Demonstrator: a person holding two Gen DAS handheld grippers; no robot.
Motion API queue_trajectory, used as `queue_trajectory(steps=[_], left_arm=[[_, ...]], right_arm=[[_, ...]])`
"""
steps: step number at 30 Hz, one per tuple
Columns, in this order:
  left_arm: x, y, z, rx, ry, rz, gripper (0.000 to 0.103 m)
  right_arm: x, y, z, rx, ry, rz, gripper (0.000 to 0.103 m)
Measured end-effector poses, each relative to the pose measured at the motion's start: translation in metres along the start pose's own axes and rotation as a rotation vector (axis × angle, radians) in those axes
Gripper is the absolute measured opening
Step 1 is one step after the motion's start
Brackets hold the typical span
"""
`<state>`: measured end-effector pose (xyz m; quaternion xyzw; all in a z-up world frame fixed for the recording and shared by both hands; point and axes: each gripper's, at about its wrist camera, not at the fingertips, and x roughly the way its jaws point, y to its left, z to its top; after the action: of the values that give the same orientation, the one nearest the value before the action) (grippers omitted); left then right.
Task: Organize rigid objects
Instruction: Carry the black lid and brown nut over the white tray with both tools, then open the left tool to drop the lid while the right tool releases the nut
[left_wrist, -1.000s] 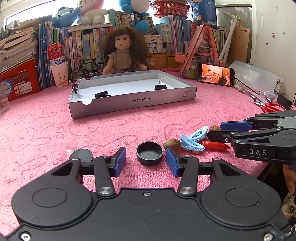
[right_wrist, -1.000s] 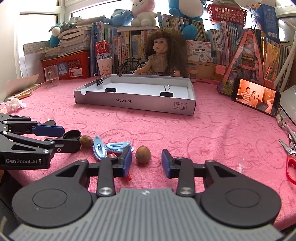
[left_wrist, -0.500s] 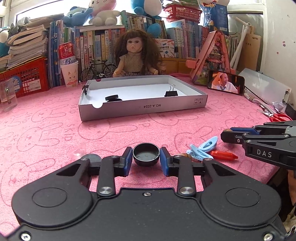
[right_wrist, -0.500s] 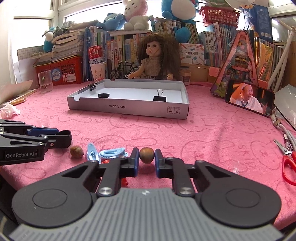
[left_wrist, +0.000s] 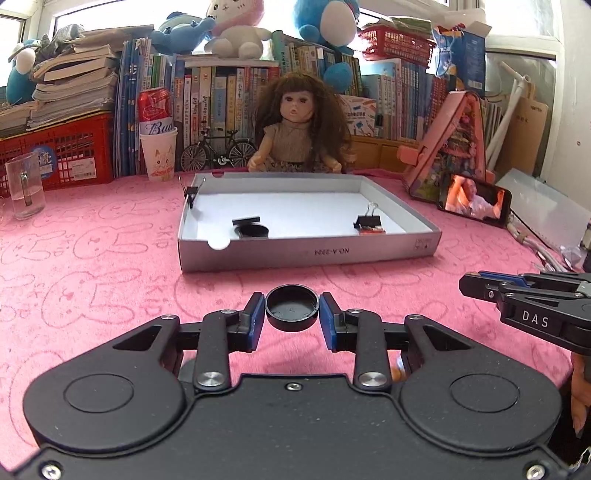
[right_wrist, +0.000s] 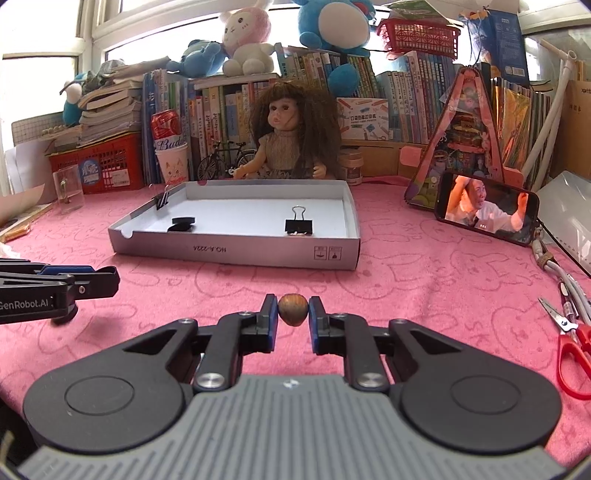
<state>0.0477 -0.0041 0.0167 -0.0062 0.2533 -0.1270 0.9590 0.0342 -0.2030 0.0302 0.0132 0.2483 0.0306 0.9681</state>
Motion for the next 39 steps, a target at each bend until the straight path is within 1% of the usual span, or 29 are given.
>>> queue_trajectory(steps=[12,18,22,24,27,30,35,39], left_arm=[[0.026,0.02,0.042,-0.043,-0.032,0.028,0.03],[0.052,0.035,0.072,-0.094,-0.047,0.015,0.03],[0.078,0.038,0.09,-0.139,-0.036,0.008,0.03],[0.094,0.039,0.098,-0.14,-0.026,0.005,0.03],[0.118,0.041,0.111,-0.145,-0.002,0.021,0.03],[0.144,0.046,0.123,-0.17,0.04,0.022,0.03],[0.178,0.046,0.132,-0.148,0.096,0.059,0.03],[0.201,0.045,0.13,-0.117,0.136,0.082,0.03]], right_arm=[[0.032,-0.016,0.036,0.101,-0.009,-0.004,0.021],[0.058,-0.026,0.061,0.164,-0.004,0.019,0.021],[0.081,-0.033,0.076,0.218,0.017,0.046,0.021],[0.093,-0.037,0.083,0.243,0.034,0.059,0.021],[0.116,-0.044,0.093,0.29,0.076,0.076,0.021],[0.138,-0.049,0.1,0.327,0.124,0.091,0.021],[0.168,-0.05,0.106,0.341,0.177,0.096,0.021],[0.187,-0.043,0.106,0.306,0.224,0.087,0.021]])
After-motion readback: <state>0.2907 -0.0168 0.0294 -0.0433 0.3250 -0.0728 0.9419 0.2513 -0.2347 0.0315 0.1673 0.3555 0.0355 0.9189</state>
